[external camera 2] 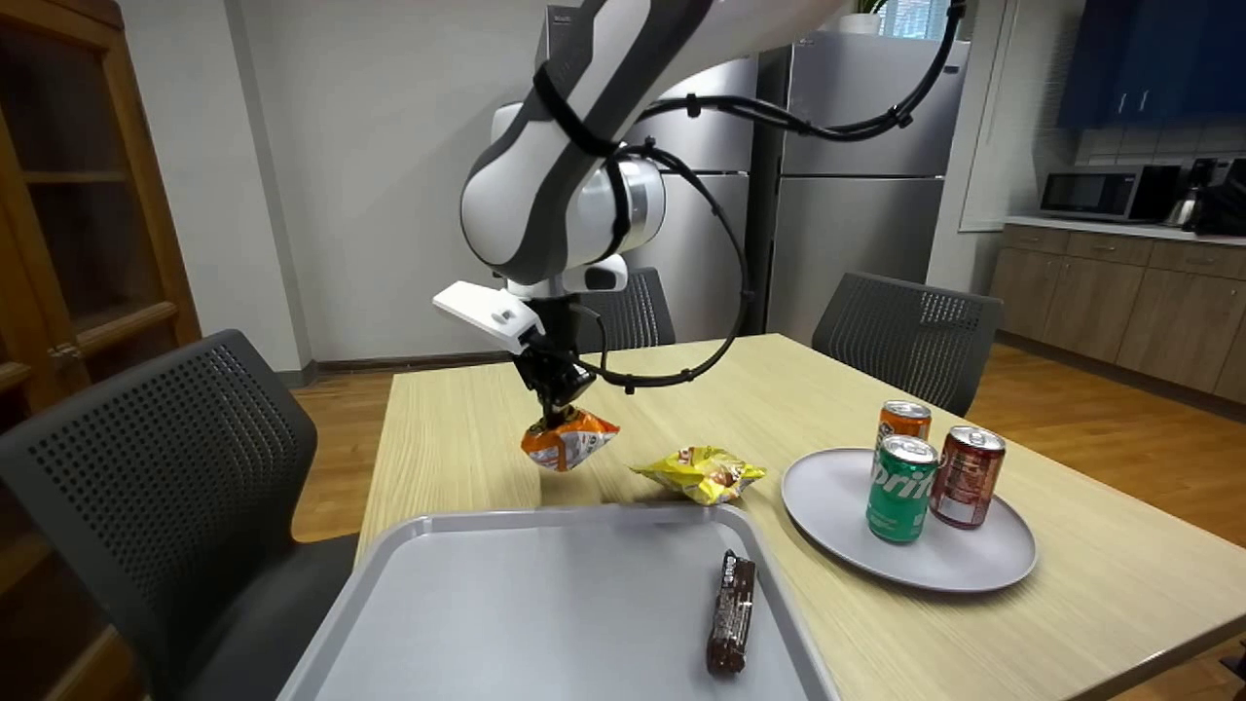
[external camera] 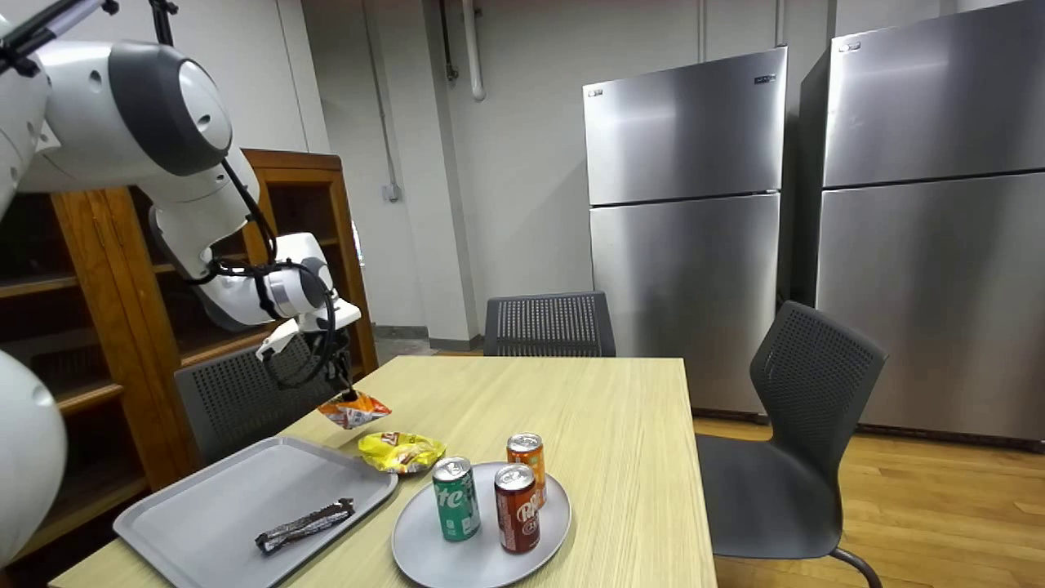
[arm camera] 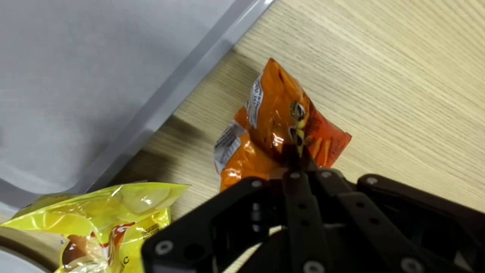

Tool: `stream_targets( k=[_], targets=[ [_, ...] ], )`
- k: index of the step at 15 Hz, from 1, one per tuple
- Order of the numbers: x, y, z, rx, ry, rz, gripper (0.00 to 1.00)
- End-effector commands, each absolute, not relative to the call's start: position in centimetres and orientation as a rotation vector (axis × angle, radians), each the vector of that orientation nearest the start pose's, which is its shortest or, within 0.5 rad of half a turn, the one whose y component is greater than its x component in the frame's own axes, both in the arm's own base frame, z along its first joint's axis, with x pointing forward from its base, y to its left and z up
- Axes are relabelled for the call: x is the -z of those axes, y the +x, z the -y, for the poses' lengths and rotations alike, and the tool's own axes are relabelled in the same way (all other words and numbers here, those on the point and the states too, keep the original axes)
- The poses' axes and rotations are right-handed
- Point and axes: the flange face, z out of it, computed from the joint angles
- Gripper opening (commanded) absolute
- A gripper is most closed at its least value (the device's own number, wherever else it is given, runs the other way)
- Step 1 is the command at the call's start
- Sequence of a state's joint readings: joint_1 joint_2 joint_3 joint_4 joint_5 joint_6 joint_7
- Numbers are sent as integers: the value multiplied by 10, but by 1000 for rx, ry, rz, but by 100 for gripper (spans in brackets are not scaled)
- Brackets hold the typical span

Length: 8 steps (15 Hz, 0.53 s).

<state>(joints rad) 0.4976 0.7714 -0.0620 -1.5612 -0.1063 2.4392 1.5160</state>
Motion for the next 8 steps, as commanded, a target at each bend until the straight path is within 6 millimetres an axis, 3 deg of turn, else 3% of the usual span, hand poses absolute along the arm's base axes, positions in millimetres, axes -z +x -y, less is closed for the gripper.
stream_targets(
  k=[1, 5, 6, 8],
  targets=[
    [-196, 651, -301, 244, -2726, -1534, 0],
    [-189, 652, -297, 232, -2728, -1554, 0],
    [-189, 651, -297, 228, -2729, -1555, 26],
    [-192, 649, -299, 231, -2730, -1547, 34]
  ],
)
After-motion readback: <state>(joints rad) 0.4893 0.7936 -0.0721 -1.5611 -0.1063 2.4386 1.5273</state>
